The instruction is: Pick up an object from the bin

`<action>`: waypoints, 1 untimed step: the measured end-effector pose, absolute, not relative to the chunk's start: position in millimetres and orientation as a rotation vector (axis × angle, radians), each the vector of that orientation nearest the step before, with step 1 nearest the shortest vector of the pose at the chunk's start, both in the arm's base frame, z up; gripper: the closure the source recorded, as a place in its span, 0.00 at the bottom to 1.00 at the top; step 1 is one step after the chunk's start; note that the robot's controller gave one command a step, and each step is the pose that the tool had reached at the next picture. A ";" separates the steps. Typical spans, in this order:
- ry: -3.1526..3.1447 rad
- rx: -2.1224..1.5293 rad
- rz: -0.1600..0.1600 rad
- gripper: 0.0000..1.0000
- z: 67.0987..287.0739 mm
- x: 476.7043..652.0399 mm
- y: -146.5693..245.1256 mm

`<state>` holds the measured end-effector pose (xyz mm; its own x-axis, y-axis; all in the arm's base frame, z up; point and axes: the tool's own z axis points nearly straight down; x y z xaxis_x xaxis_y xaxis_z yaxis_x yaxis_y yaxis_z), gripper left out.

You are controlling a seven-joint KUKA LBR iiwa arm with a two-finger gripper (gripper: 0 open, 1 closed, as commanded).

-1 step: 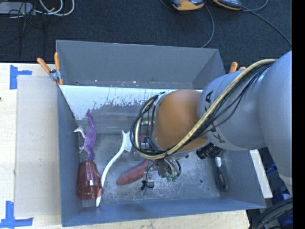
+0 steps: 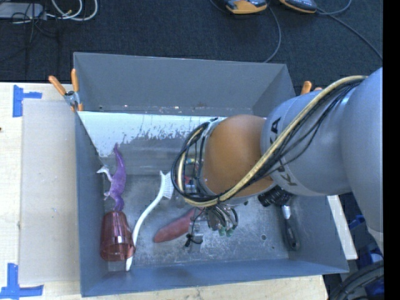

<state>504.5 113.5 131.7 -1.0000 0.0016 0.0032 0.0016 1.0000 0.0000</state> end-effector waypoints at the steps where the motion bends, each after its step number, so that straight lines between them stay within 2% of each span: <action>1: -3.128 -0.122 0.002 0.00 73.8 506.1 111.9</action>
Offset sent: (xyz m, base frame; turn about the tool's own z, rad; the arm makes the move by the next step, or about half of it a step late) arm -0.0038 -0.0029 -0.0617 0.0838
